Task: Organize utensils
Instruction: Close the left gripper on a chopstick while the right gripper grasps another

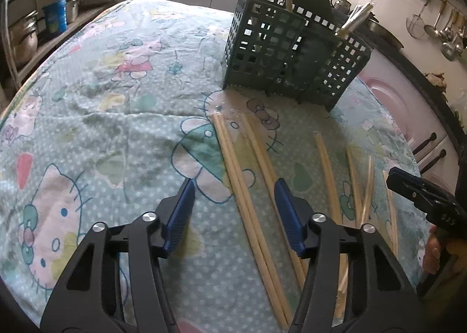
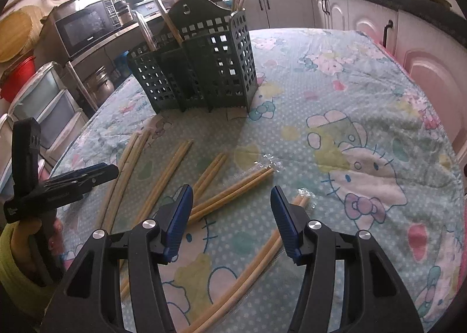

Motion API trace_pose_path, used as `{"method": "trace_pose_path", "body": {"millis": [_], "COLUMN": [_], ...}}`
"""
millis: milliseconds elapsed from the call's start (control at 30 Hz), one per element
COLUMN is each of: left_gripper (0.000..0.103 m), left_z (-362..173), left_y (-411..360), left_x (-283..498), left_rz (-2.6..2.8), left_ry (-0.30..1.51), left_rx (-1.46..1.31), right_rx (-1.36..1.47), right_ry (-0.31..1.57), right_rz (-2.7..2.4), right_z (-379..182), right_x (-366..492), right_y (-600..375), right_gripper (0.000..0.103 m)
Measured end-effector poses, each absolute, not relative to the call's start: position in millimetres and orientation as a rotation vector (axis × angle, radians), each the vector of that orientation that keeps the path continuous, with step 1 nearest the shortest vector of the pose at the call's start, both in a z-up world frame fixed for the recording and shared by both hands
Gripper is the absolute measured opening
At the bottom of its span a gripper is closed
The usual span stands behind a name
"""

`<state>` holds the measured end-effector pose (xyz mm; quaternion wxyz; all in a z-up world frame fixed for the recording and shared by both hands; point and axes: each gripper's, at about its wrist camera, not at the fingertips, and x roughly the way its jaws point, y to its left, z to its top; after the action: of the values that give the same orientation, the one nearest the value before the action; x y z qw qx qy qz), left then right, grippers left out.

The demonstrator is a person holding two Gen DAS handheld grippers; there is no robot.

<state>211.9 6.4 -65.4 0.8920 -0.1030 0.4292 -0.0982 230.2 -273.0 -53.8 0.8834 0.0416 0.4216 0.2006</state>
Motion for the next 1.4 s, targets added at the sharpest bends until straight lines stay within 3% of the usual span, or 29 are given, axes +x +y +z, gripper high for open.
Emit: {"method": "trace_pose_path", "body": {"millis": [133,500,1167,1400], "left_gripper": [0.041,0.041,0.030,0.025], "left_z": [-67,-69,-67,-67], "left_y": [10,11,22,23], "left_x": [218,238,264,277], "left_rz": [-0.189,-0.178,-0.174,-0.176], "left_ry": [0.894,0.905,0.927,0.955], "left_rx": [-0.210,-0.196,-0.207,-0.208], "right_rx": [0.108,0.143,0.196,0.222], "right_ry": [0.910,0.969,0.997,0.983], "right_rz": [0.414,0.376,0.351,0.383], "right_z": [-61,-73,-73,-65], "right_x": [239,266,311,315], "right_y": [-274,-272,-274,-275], "right_gripper": [0.052,0.045,0.012,0.008]}}
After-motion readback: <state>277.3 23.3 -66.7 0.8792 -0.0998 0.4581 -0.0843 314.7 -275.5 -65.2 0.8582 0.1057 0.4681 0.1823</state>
